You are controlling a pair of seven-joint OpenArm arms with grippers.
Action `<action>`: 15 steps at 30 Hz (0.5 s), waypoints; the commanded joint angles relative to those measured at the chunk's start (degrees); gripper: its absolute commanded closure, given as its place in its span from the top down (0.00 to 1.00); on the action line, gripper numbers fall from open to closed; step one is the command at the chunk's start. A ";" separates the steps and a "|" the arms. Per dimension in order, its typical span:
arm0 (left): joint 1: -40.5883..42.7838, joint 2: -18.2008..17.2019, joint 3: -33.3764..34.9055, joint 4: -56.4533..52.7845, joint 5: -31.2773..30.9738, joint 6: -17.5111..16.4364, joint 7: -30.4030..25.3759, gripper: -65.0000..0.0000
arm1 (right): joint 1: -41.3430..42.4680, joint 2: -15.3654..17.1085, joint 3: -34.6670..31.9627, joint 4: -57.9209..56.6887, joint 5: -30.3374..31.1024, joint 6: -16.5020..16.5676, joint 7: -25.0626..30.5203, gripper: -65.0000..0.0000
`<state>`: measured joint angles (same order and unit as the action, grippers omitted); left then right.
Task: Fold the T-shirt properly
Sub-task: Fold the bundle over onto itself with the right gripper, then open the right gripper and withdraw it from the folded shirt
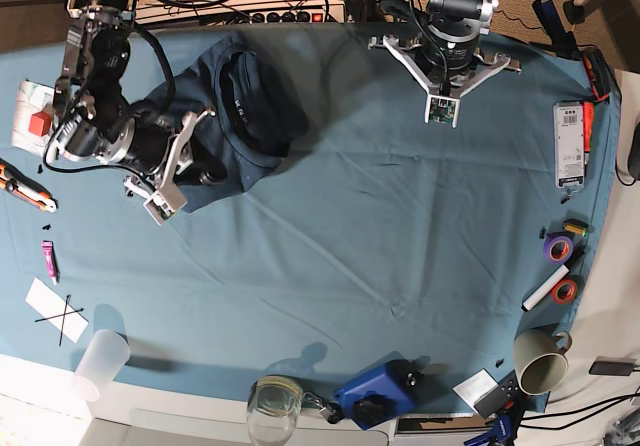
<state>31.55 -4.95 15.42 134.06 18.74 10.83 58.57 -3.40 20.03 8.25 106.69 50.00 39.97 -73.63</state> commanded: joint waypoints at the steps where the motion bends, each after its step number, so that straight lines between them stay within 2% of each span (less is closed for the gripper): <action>1: 0.15 0.15 0.15 0.94 1.73 -0.42 -2.14 0.00 | 0.92 0.74 0.33 -0.96 0.81 0.03 1.05 0.00; 4: -0.15 0.13 0.15 0.94 2.38 -0.52 -3.15 0.00 | 1.20 0.72 0.33 -6.49 0.94 0.03 3.10 0.00; 7: -0.13 0.13 0.15 0.94 2.08 -3.52 -4.00 0.00 | 1.90 0.44 0.31 -12.55 0.92 0.03 5.99 0.00; 12: -0.55 -0.02 0.15 0.94 2.10 -4.33 -4.63 0.00 | 4.24 -0.68 -0.81 -21.92 0.83 0.03 5.99 0.00; 15: -1.66 0.00 -0.48 0.94 2.12 -4.31 -4.59 0.00 | 4.39 -0.46 -0.42 -22.08 1.73 0.03 4.17 0.00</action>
<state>29.95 -5.08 14.96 134.04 20.34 6.37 55.18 0.32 18.57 7.51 83.94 52.56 40.14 -68.82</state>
